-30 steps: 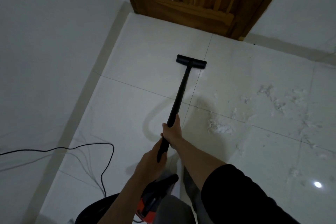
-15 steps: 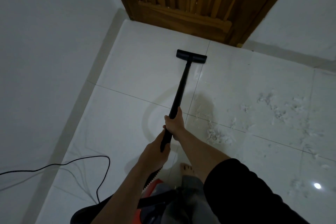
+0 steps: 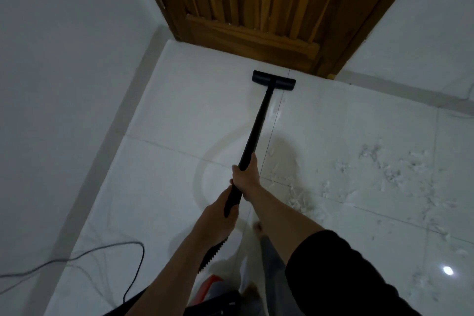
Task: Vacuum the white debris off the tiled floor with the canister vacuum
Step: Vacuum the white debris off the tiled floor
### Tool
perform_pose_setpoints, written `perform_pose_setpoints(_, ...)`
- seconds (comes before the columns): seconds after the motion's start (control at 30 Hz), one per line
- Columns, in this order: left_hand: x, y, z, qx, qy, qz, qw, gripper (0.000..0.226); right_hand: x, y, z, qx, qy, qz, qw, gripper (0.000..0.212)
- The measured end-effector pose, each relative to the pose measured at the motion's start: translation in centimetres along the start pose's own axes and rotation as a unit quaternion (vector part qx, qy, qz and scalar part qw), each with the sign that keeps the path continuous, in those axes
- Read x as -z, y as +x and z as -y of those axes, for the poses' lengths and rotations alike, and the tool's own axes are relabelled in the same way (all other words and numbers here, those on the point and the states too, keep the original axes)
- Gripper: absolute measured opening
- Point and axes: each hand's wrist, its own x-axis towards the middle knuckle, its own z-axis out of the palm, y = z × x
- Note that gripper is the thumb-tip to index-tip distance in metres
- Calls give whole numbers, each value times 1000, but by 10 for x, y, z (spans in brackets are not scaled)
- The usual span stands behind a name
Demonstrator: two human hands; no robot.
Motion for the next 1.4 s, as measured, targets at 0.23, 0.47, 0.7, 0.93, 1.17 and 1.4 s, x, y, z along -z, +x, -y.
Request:
perform_pose_setpoints(0.23,-3,39,-31,-11,-7,22,1000,54,27,34,28,-3,-8,-17,1000,75)
perform_pose_setpoints(0.47,-2,59,-44,-7,5,29,1000,55,38,49,42,-13,-12,-12,1000,78)
perform_pose_setpoints(0.7,-8,53,-52,-28,7,7,1000,55,46,48,41,-5,-15,-15,1000,77)
perform_pose_setpoints(0.93,-22,37,-66,-55,-13,17,998,57,71,34,37,3,-13,-27,1000,70)
perform_pose_setpoints(1.17,-46,30,-91,-69,-20,24,997,57,106,32,30,8,-10,-55,998,65)
perform_pose_setpoints(1.4,-74,35,-125,-76,-18,33,996,57,149,40,37,6,-24,-58,998,55)
